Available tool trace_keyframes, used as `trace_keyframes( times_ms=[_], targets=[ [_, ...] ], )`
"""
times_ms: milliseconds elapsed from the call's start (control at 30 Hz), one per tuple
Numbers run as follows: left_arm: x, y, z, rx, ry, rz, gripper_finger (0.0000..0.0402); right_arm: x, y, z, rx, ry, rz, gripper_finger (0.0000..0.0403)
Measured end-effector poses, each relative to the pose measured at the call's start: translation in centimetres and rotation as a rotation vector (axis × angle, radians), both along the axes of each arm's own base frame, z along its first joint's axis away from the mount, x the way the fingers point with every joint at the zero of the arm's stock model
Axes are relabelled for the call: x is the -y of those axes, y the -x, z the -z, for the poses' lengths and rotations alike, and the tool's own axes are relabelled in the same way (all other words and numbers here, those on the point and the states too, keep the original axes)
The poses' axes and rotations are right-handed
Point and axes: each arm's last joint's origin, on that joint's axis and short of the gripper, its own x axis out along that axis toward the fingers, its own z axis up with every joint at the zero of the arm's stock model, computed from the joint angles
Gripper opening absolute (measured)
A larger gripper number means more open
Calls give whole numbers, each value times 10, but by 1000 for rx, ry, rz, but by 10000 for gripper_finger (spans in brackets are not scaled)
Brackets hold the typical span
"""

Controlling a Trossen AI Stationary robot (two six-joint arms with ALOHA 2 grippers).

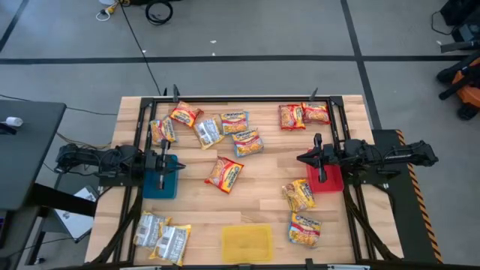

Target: Sort Maruchan noodles

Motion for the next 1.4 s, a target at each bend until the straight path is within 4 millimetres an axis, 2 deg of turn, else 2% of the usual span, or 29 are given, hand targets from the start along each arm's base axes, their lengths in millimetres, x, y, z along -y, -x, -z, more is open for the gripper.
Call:
trace_keyframes(
  times_ms=[133, 267, 333, 400, 567, 733, 900, 1033, 1233, 1400],
  targets=[
    [0, 0, 0, 0, 0, 0, 25, 0, 0, 0, -1, 24, -1, 29],
    [0, 0, 0, 0, 0, 0, 25, 2, 0, -1, -4, 389, 45, 29],
    [0, 0, 0, 0, 0, 0, 25, 3, 0, -2, -14, 481, 59, 29],
    [0, 0, 0, 0, 0, 1, 25, 3, 0, -2, -16, 498, 65, 29],
    [0, 0, 0, 0, 0, 0, 25, 3, 0, -6, 32, 477, 73, 29],
    [0, 0, 0, 0, 0, 0, 25, 0, 0, -15, 146, 457, -1, 29],
    [0, 0, 0, 0, 0, 0, 25, -2, 3, -28, 293, 225, -63, 29],
    [0, 0, 0, 0, 0, 0, 25, 1, 7, -42, 424, 61, 48, 29],
    [0, 0, 0, 0, 0, 0, 25, -7, -6, -44, 211, -18, -57, 29],
    [0, 0, 0, 0, 0, 0, 25, -26, -31, -52, 25, -97, -141, 28]
  ],
)
